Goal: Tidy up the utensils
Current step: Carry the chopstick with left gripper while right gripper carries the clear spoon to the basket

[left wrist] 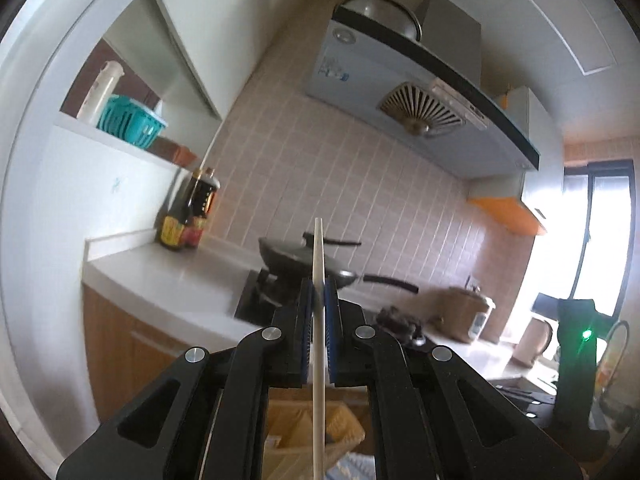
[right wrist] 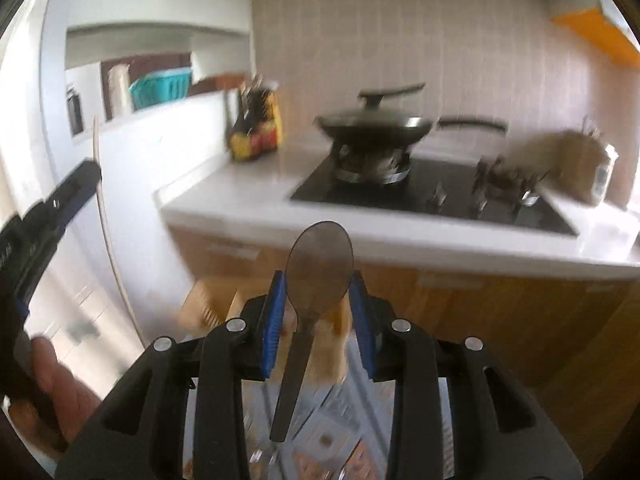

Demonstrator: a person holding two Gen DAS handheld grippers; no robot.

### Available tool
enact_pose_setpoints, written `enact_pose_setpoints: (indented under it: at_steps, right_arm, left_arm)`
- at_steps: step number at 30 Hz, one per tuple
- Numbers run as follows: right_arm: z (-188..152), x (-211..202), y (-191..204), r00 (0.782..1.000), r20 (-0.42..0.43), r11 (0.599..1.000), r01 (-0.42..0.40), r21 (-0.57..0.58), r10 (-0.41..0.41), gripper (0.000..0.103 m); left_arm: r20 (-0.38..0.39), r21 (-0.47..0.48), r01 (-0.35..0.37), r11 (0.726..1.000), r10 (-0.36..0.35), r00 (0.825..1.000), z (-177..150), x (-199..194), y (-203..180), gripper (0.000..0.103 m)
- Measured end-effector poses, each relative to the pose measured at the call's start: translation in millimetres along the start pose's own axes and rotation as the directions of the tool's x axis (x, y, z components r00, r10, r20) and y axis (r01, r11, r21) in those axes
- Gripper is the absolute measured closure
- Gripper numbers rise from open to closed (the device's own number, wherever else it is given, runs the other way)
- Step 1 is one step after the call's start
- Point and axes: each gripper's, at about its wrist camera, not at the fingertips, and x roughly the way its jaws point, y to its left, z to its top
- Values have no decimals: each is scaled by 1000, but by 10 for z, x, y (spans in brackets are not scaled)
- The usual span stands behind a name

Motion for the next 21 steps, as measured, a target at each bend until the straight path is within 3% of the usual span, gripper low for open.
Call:
enact_pose_setpoints:
  at_steps: [6,10,12,21]
  right_arm:
    - [143,51,-108,977,190,995,93,23,-96,74]
    - [68,259,-145,954,281,994,105,27,-109,74]
    - [18,348,-94,948,285,990,141,21,-141,74]
    - [-234,661,-84,960,239,989,149,0,-145,74]
  left_arm:
    - [147,73,-107,992,95,985,-125,174,-86,99]
    - [134,49,-165,985,158,978,-309,447,24,99]
    - [137,57,-197,979,187,973,-388,534,47,99]
    - [131,72,-221,973,211,969,-601,645,128,99]
